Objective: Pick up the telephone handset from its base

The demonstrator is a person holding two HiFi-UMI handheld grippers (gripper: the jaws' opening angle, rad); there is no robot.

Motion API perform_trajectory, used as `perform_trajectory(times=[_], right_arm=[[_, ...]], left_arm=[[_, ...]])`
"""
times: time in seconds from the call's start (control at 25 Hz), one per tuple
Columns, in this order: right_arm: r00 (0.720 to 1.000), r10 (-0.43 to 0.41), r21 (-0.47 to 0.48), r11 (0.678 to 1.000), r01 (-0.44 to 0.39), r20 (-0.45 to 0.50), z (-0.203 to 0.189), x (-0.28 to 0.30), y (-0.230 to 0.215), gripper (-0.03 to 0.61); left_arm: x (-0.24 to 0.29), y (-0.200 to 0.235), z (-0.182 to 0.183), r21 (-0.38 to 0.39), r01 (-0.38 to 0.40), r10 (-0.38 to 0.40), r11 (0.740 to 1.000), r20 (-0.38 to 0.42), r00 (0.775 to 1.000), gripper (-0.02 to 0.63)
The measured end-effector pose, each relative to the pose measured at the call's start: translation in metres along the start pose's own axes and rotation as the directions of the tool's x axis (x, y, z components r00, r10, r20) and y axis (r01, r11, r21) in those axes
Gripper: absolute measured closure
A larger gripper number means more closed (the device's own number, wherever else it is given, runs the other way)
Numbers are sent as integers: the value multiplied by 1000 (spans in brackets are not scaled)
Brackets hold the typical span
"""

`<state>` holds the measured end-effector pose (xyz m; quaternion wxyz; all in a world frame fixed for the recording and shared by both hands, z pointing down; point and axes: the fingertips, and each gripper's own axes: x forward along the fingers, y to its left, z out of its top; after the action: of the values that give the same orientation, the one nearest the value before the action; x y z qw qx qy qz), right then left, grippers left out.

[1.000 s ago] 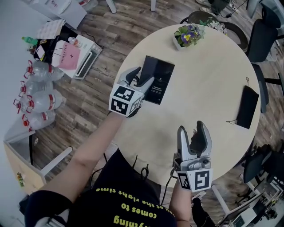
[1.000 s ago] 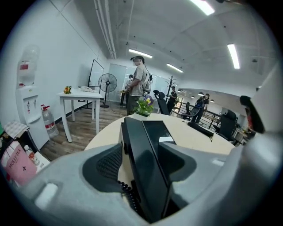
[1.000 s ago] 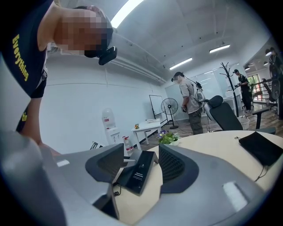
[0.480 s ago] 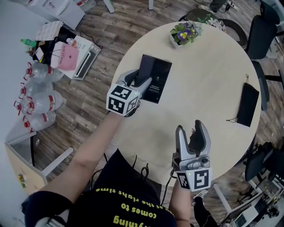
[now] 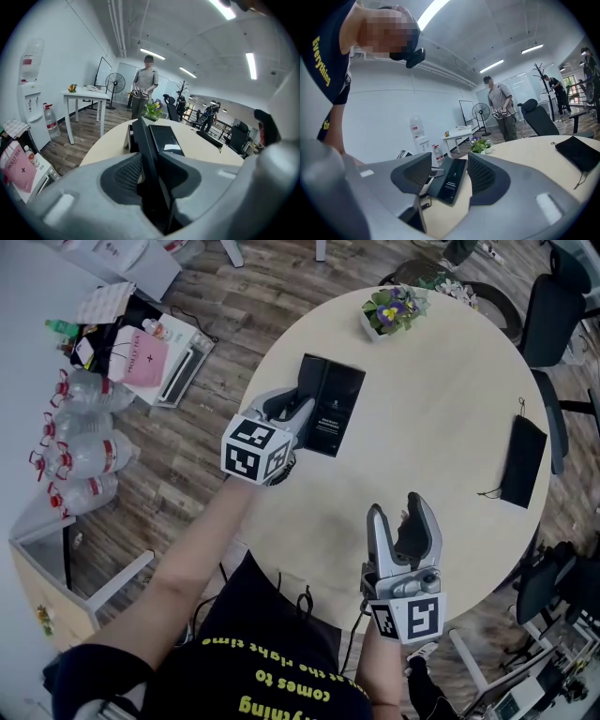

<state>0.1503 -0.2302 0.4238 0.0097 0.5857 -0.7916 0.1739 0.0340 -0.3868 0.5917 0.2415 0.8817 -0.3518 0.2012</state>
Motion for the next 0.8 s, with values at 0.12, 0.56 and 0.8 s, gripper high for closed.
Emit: perform_trajectory(times=[0.12,0.56,0.8], right_arm=[[1000,1,-2,1000,-1,3,1,-1,3,342],[1000,-13,-15,1000,14,28,10,-12,3,342],[999,-5,-23,1000,6,47,17,-21,7,342]], left_arm=[[-3,-1,2,-24,-5,5,1000,13,1000,513],[-19,-15,9,-26,-5,6,1000,62,998,534],[-35,-35,19,9,2,-2,1000,95,995,534]])
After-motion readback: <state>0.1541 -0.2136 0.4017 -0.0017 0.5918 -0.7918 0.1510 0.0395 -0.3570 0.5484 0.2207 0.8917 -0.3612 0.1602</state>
